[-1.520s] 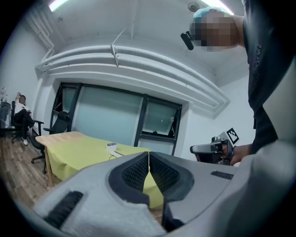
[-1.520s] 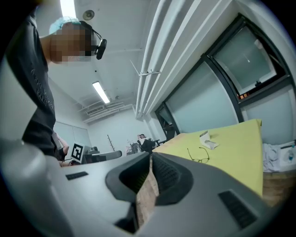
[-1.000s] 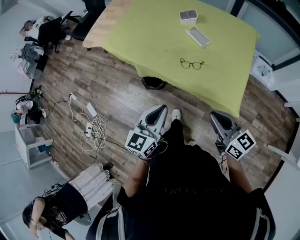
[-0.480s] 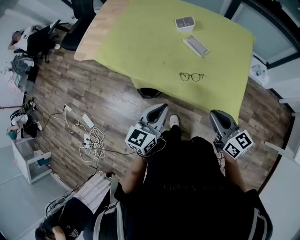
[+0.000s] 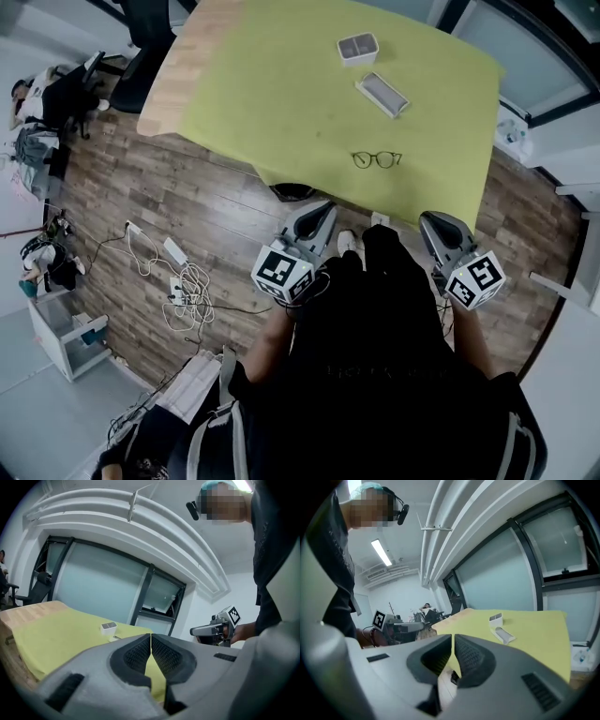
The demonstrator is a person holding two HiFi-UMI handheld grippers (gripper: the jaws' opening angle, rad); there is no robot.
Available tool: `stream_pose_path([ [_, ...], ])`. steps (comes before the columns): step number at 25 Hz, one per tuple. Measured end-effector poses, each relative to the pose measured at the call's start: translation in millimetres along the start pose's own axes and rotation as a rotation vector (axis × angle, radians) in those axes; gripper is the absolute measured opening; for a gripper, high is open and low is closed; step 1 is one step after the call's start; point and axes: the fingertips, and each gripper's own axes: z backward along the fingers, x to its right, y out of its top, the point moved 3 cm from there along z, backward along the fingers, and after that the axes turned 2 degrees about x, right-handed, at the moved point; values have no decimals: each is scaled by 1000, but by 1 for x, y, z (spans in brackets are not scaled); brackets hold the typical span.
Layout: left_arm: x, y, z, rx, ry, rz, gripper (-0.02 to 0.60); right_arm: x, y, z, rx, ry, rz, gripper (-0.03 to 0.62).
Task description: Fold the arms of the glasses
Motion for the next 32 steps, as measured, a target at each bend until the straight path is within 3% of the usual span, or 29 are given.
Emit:
stream_pose_path([
  [16,-19,8,-72,-80,76,-21,20,74,2,-56,-59,139,120,34],
  [22,-15,6,-98,-93,79,-50,20,106,-7,-73,-127,232,146,37],
  [27,-21,0,-102,-62,126,-50,18,125,-20,-88,-198,295,197,44],
  [32,-24,-8,-104,-83,158,-40,18,133,-37,-99,-295,343,254,57],
])
